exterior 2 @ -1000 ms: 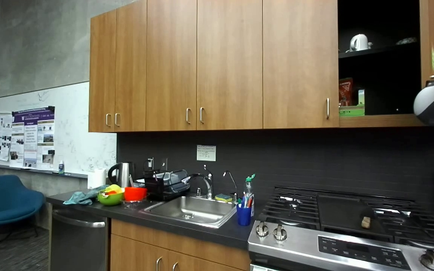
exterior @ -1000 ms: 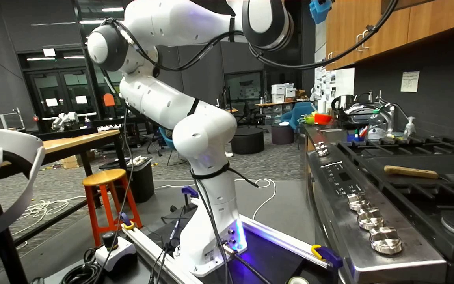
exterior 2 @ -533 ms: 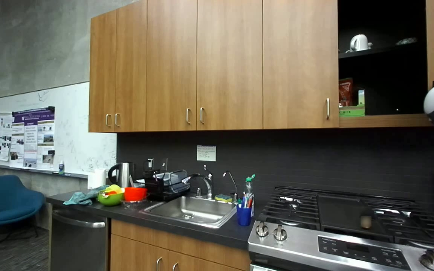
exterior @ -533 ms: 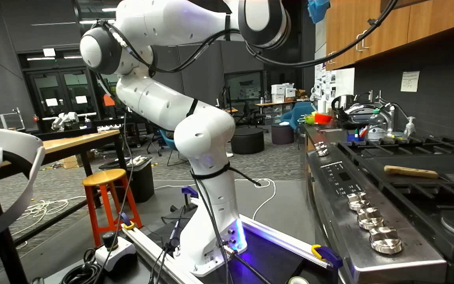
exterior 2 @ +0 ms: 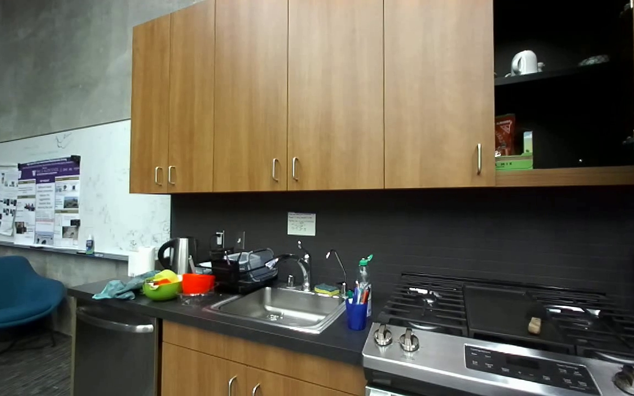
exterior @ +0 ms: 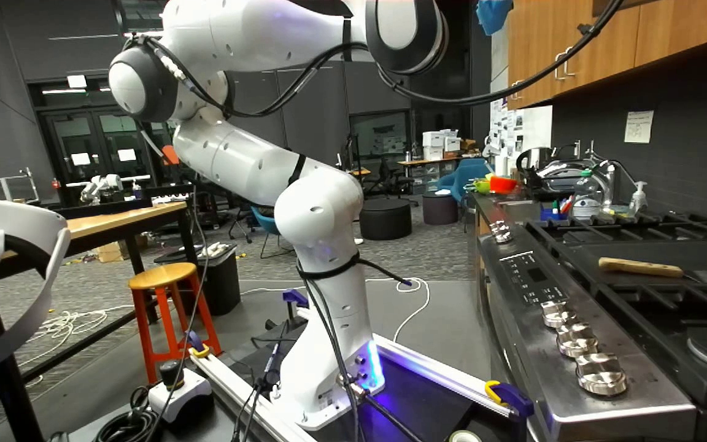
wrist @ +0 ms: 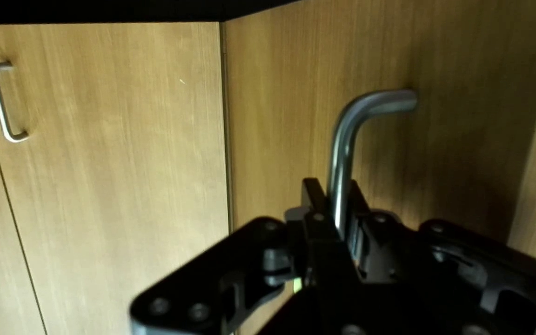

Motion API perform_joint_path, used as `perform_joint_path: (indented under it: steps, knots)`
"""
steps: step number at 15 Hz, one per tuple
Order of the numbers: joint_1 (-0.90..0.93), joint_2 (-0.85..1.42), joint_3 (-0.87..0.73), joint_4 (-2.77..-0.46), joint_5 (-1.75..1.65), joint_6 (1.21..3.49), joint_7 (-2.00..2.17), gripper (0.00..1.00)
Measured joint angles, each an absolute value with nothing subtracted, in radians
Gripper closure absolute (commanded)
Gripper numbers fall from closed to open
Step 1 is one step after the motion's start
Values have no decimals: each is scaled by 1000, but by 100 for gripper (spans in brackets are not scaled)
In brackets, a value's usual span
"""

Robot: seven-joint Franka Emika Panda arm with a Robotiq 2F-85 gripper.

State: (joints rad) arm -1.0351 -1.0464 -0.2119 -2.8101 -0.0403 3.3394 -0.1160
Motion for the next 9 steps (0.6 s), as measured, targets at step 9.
perform_joint_path:
  steps: [9]
  knots:
    - [-1477,-1066,364,-2717,112,3160,324,97]
